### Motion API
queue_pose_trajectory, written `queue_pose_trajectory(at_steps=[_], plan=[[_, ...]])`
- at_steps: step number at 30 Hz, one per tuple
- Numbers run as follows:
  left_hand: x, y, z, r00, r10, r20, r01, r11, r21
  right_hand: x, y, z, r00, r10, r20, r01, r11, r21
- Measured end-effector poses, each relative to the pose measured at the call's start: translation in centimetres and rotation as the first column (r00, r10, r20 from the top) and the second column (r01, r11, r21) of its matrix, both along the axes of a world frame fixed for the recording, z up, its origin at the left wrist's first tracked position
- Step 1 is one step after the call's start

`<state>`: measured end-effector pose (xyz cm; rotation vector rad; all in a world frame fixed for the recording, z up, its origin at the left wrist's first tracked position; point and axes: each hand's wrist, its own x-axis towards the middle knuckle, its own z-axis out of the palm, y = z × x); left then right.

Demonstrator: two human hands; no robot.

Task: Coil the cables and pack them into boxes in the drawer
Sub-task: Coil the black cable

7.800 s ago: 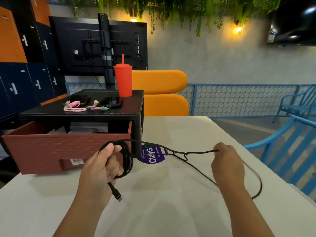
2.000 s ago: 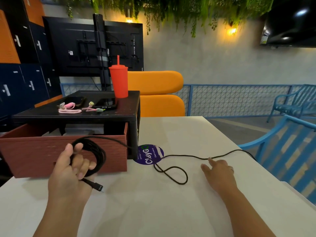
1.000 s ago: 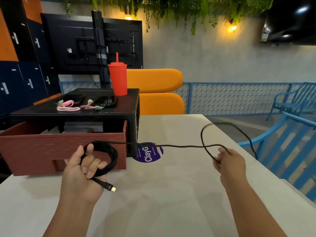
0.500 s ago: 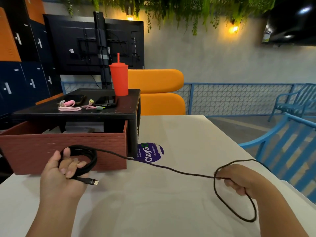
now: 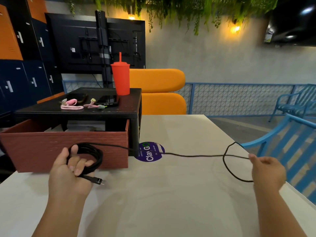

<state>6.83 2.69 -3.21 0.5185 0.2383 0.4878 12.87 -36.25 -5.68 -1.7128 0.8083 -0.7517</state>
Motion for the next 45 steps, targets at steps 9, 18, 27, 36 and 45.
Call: queue_pose_trajectory(at_steps=[9, 18, 27, 36, 45], plan=[[-0.1, -3.5, 0.6, 0.993, -0.118, 0.032, 0.107, 0.967, 0.23, 0.0, 12.5, -0.2, 0.709, 0.524, 0.472, -0.674, 0.701, 0.233], [-0.2, -4.1, 0.7, 0.989, -0.147, 0.032, 0.135, 0.96, 0.245, -2.5, 14.5, 0.1, 0.348, 0.789, -0.506, -0.882, 0.093, -0.462], [-0.5, -4.2, 0.8, 0.987, -0.161, 0.019, 0.149, 0.946, 0.287, 1.7, 8.2, -3.0, 0.749, 0.229, -0.621, -0.658, 0.359, -0.661], [-0.4, -4.5, 0.8, 0.986, -0.167, 0.007, 0.156, 0.939, 0.307, 1.6, 9.0, -3.4, 0.663, 0.52, -0.538, -0.749, 0.47, -0.468], [-0.5, -5.0, 0.7, 0.978, -0.206, 0.002, 0.194, 0.922, 0.334, 0.8, 10.5, -1.6, 0.832, 0.474, -0.289, -0.554, 0.681, -0.478]])
